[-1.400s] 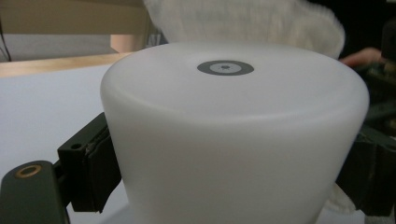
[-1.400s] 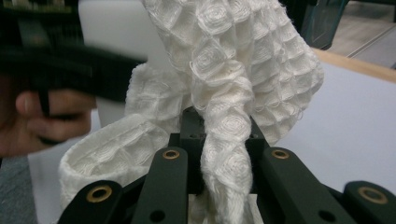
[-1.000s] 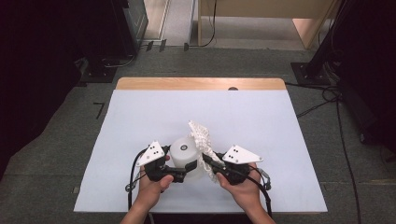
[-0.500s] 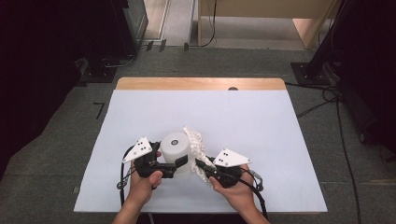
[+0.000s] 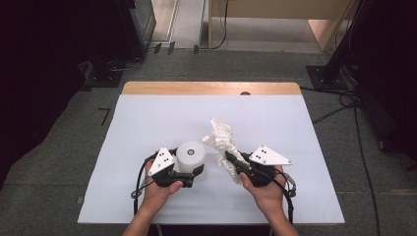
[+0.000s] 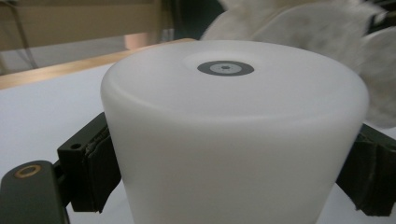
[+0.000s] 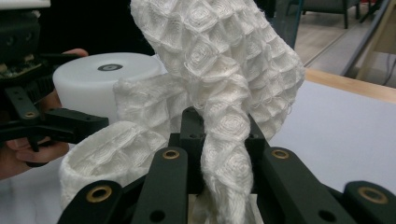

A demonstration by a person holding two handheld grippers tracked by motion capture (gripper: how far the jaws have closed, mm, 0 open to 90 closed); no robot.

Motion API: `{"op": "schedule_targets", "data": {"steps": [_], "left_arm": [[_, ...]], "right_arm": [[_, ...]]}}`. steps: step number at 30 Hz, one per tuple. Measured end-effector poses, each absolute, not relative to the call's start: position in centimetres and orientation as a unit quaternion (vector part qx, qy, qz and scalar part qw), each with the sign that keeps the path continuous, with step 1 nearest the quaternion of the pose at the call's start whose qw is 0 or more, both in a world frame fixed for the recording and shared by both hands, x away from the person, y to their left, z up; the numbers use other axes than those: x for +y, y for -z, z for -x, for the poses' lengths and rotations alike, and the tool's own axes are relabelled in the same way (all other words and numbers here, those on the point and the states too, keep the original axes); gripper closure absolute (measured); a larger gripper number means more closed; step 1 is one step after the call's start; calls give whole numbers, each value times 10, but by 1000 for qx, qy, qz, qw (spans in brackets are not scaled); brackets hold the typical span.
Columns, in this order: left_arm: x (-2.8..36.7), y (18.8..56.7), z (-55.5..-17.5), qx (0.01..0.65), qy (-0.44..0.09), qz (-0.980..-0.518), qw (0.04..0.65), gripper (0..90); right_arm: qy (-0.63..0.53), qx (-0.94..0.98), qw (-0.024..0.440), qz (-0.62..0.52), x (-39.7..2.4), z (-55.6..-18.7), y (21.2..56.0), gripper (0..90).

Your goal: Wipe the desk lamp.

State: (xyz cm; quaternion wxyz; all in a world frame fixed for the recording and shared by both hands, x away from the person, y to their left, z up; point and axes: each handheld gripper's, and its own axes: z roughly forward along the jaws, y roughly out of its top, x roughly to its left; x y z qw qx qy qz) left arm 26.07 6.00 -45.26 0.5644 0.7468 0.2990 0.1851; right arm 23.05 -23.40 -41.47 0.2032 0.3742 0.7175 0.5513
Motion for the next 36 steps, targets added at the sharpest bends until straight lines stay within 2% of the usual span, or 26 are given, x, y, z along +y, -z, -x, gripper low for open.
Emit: {"op": "schedule_targets", "data": {"steps": [3, 7, 19, 25, 32, 34, 36], "left_arm": [[63, 459, -266, 299, -218, -750, 549, 84], [64, 466, -269, 302, -235, -760, 525, 84], [72, 475, -259, 335, -236, -756, 510, 47], [63, 477, -247, 402, -258, -727, 493, 17], [35, 479, -240, 462, -320, -699, 442, 18], [32, 481, -241, 470, -322, -698, 433, 19], [32, 483, -244, 479, -305, -700, 432, 59]], "right_arm": [[-553, 709, 208, -386, -243, -233, 414, 776], [-550, 706, 211, -392, -247, -234, 416, 777], [-550, 707, 209, -392, -247, -235, 417, 777], [-551, 707, 209, -392, -248, -236, 416, 777], [-552, 707, 208, -390, -247, -235, 416, 777], [-552, 708, 208, -390, -247, -236, 417, 777], [-551, 709, 205, -390, -245, -236, 419, 777]]}}
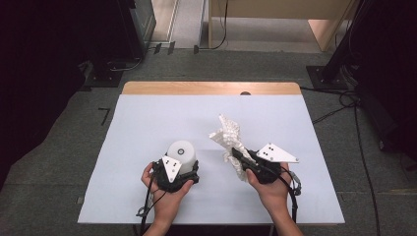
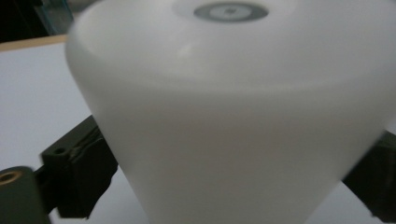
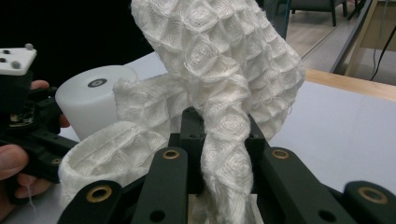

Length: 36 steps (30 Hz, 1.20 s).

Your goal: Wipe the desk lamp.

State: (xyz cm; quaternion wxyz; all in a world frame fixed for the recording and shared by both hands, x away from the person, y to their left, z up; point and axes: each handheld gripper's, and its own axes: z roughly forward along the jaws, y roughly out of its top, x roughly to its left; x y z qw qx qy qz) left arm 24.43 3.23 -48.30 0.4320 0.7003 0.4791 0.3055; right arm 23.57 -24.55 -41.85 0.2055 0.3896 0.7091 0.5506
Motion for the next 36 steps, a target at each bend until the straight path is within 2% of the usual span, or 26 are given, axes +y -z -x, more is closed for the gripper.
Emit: {"op": "schedule_targets", "data": {"steps": [5, 12, 19, 23, 27, 36], "left_arm": [[41, 481, -249, 464, -277, -713, 447, 79], [51, 466, -252, 354, -143, -757, 531, 80], [26, 456, -241, 287, -59, -788, 542, 80], [29, 450, -242, 289, -51, -783, 549, 80], [43, 444, -247, 304, -39, -765, 567, 80], [71, 430, -256, 322, -48, -738, 592, 80]], "right_arm": [[-548, 713, 203, -388, -242, -235, 420, 777], [-567, 707, 192, -378, -237, -229, 410, 777], [-579, 708, 198, -352, -218, -214, 397, 777], [-570, 716, 202, -349, -208, -214, 407, 779], [-561, 726, 188, -350, -200, -213, 414, 779], [-525, 762, 155, -348, -187, -219, 439, 779]]}}
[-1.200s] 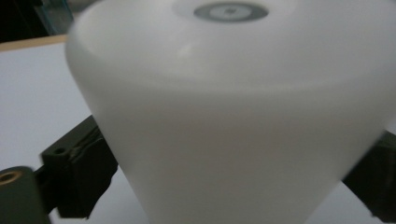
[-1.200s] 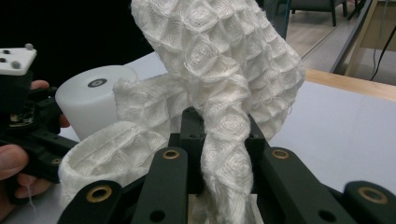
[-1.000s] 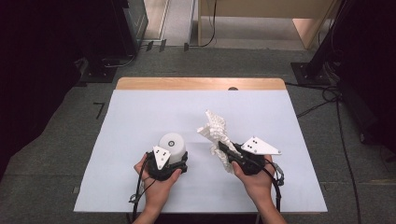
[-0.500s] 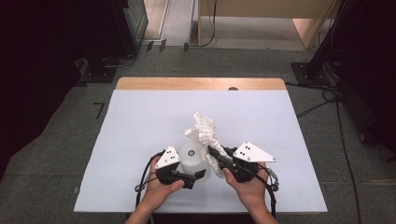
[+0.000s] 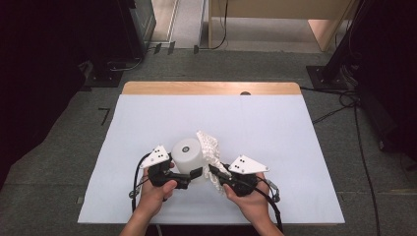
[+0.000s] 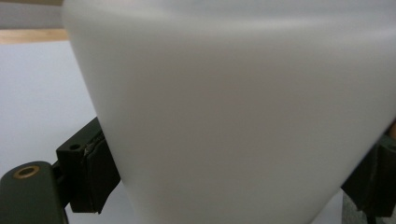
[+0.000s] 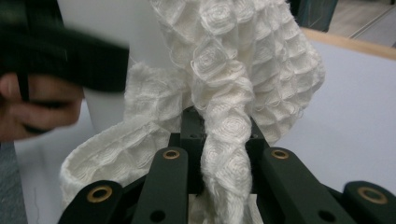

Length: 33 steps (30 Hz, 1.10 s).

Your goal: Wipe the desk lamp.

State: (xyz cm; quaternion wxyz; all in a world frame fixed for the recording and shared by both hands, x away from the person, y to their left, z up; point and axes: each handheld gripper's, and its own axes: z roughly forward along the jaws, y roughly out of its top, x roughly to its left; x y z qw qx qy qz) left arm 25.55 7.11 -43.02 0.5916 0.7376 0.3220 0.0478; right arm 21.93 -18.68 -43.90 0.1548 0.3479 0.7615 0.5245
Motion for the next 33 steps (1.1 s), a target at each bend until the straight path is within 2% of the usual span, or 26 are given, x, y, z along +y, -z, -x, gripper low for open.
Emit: {"op": "schedule_targets", "data": {"steps": [4, 18, 30, 33], "left_arm": [[79, 428, -258, 327, -41, -728, 601, 80], [39, 445, -249, 274, -7, -786, 554, 80], [65, 432, -255, 299, -34, -752, 587, 80], [69, 431, -256, 303, -57, -745, 591, 80]], "right_arm": [[-519, 769, 144, -345, -182, -220, 443, 778], [-556, 733, 185, -345, -206, -218, 415, 780], [-520, 765, 164, -343, -190, -222, 439, 780], [-512, 769, 164, -345, -188, -223, 441, 779]]}}
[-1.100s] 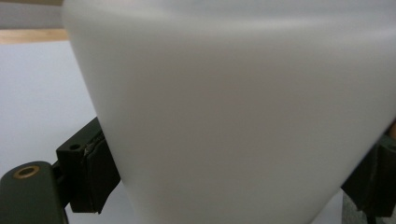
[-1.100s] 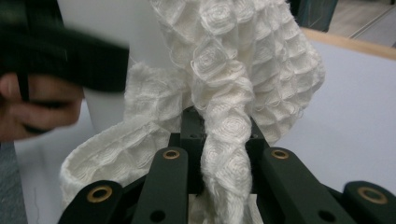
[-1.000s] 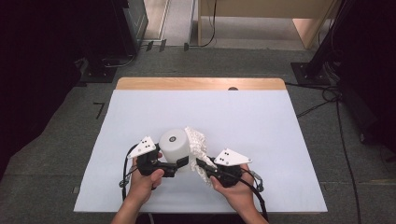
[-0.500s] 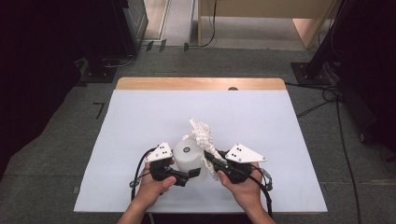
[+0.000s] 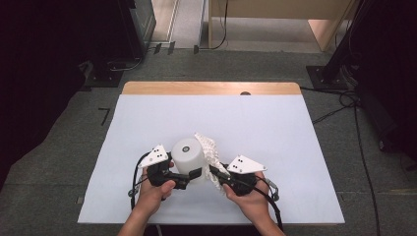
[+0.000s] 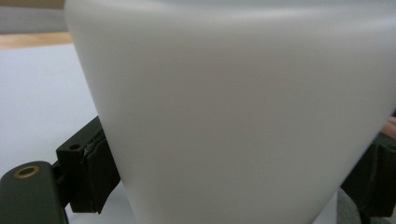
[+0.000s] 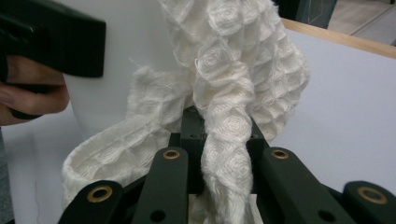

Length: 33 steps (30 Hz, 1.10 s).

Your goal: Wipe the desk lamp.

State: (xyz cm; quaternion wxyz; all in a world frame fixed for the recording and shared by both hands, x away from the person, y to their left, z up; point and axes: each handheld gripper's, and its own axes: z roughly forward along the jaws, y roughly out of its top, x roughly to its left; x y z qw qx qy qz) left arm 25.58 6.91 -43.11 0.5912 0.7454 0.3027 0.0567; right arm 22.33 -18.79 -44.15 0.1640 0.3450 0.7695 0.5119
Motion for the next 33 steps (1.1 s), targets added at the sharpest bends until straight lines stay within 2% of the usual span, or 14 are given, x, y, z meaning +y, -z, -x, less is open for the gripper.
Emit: {"op": "schedule_targets", "data": {"steps": [5, 8, 15, 26, 33], "left_arm": [[60, 437, -255, 280, -111, -758, 579, 80], [52, 444, -257, 279, -167, -774, 544, 79], [51, 462, -266, 304, -182, -786, 507, 79], [48, 476, -266, 302, -190, -807, 471, 77], [53, 477, -258, 334, -207, -791, 468, 0]], "right_arm": [[-511, 756, 174, -371, -201, -229, 439, 779], [-516, 742, 184, -386, -215, -233, 434, 779], [-523, 717, 199, -416, -241, -239, 429, 779], [-524, 716, 201, -415, -244, -239, 428, 779], [-525, 714, 201, -416, -247, -239, 427, 779]]}}
